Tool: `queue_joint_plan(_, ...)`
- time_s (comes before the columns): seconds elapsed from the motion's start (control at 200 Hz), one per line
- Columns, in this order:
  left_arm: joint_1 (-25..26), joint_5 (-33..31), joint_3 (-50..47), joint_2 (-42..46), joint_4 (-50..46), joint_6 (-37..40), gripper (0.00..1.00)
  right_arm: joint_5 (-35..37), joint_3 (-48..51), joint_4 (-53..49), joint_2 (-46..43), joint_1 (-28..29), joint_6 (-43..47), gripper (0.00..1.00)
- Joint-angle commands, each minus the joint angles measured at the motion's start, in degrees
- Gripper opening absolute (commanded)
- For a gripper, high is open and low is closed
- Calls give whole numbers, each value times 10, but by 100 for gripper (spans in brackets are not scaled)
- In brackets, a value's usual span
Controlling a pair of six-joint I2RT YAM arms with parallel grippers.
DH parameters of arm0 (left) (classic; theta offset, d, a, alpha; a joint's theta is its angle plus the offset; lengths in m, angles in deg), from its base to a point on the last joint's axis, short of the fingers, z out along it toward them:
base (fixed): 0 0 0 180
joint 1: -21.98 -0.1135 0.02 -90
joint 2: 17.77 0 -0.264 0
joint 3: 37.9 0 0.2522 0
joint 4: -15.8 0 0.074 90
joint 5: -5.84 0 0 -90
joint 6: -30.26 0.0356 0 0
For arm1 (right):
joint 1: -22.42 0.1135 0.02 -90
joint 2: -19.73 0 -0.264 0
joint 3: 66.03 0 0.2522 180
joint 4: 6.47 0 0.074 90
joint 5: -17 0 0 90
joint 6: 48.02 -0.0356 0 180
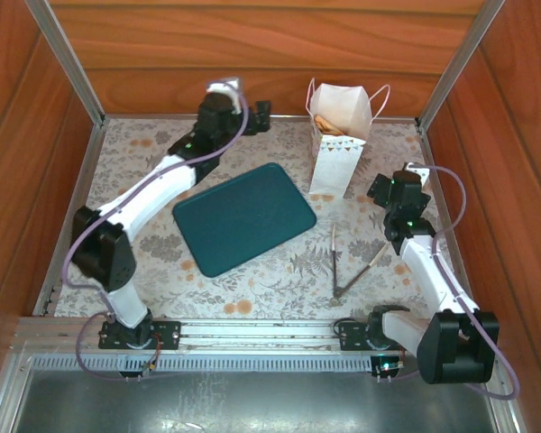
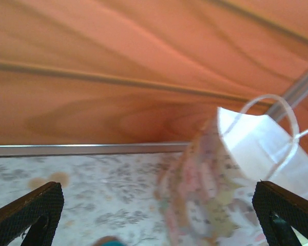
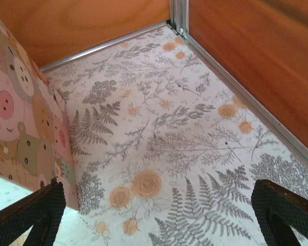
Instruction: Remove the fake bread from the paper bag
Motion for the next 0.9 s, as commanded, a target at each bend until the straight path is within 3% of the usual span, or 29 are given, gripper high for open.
queue_joint_plan(0.0,28,36,124,-76,-138,-14,100,13,-12,-49,-27,0,-14,100)
queue_joint_plan(0.265,69,90,378,-238,-257,-21,97,-19,-10,-76,-52,0,-11,100)
queue_joint_plan(0.455,68,95,503,-331,-302,-48,77,-42,-12,-84,-51,3,-16,100)
queue_joint_plan(0.625,53,83,567,-386,-307,-81,61,-58,-8,-78,-42,6,-14,100)
queue_joint_plan(0.895,36,80,609,-425,-306,-91,45,-58,-4,-80,-49,12,-10,100)
